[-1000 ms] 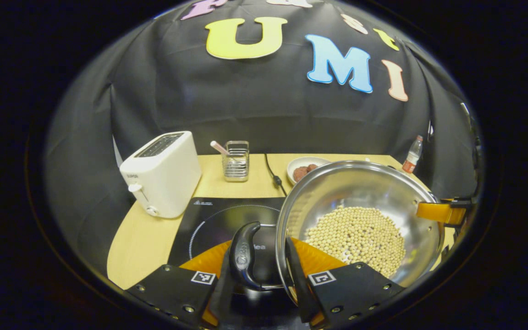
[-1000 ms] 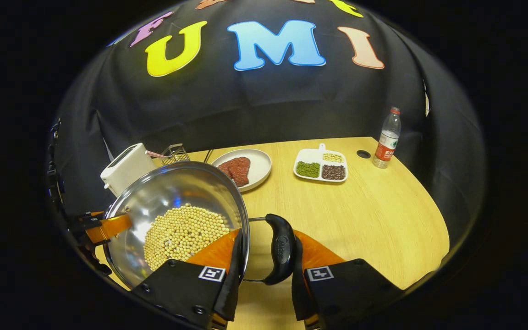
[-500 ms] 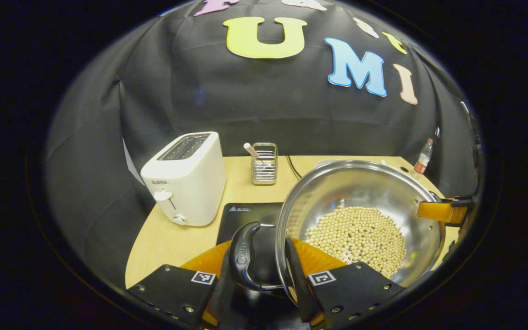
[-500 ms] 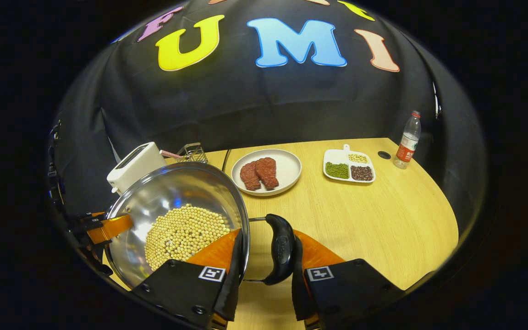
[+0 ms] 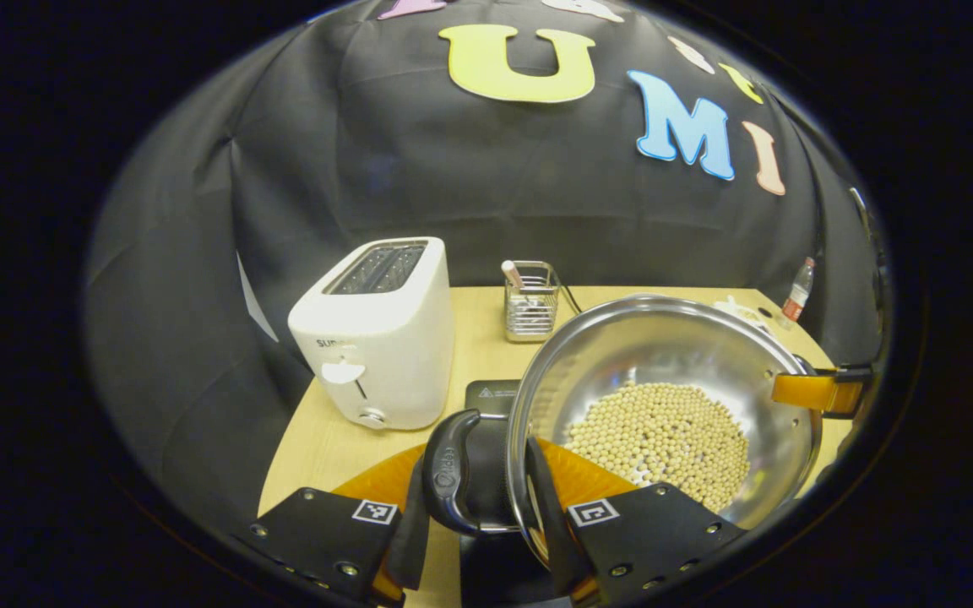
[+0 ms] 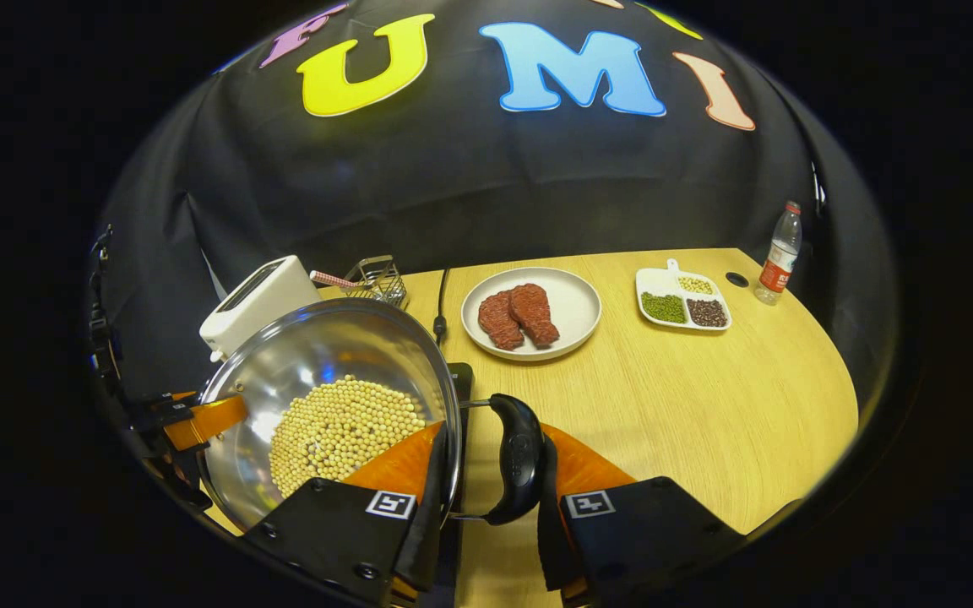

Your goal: First push the handle of the pot to place it horizontally, then grasp the pot with both hands and set it on the induction cooktop.

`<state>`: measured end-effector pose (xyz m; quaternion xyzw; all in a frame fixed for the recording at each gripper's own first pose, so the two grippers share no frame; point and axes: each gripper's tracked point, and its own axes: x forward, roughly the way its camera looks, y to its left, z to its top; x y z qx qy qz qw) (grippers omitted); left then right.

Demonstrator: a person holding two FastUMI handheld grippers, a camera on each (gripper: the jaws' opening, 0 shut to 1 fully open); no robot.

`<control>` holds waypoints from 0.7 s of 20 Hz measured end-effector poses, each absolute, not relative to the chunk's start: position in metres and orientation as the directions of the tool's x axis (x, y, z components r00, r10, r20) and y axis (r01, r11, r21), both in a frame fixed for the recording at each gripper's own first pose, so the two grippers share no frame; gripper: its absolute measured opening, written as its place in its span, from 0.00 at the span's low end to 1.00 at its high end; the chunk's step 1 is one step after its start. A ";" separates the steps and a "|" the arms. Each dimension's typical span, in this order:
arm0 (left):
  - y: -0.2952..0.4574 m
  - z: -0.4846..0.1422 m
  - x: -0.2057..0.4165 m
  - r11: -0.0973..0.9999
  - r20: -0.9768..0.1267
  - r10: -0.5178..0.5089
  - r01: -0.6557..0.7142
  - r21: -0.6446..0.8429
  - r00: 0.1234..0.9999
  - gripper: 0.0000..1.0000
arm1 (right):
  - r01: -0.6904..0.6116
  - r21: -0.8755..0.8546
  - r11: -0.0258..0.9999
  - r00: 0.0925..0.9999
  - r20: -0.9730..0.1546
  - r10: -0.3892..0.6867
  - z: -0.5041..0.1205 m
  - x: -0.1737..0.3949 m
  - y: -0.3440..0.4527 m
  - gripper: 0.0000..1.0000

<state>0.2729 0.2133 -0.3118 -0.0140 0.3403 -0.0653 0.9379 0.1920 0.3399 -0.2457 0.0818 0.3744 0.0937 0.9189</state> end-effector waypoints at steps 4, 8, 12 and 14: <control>0.220 -0.322 0.278 0.991 -0.646 -0.132 0.113 -0.072 0.752 0.58 | -0.110 0.221 0.969 0.697 -0.678 0.233 -0.253 0.194 0.348 0.50; 0.224 -0.330 0.277 0.991 -0.662 -0.131 0.102 -0.082 0.738 0.58 | -0.116 0.211 0.971 0.693 -0.683 0.231 -0.261 0.194 0.353 0.47; 0.228 -0.335 0.277 0.993 -0.659 -0.116 0.084 -0.080 0.743 0.63 | -0.124 0.220 0.967 0.698 -0.674 0.243 -0.261 0.197 0.355 0.49; 0.232 -0.333 0.280 0.997 -0.639 -0.069 0.072 -0.021 0.766 0.60 | -0.147 0.242 0.959 0.697 -0.662 0.274 -0.258 0.195 0.362 0.55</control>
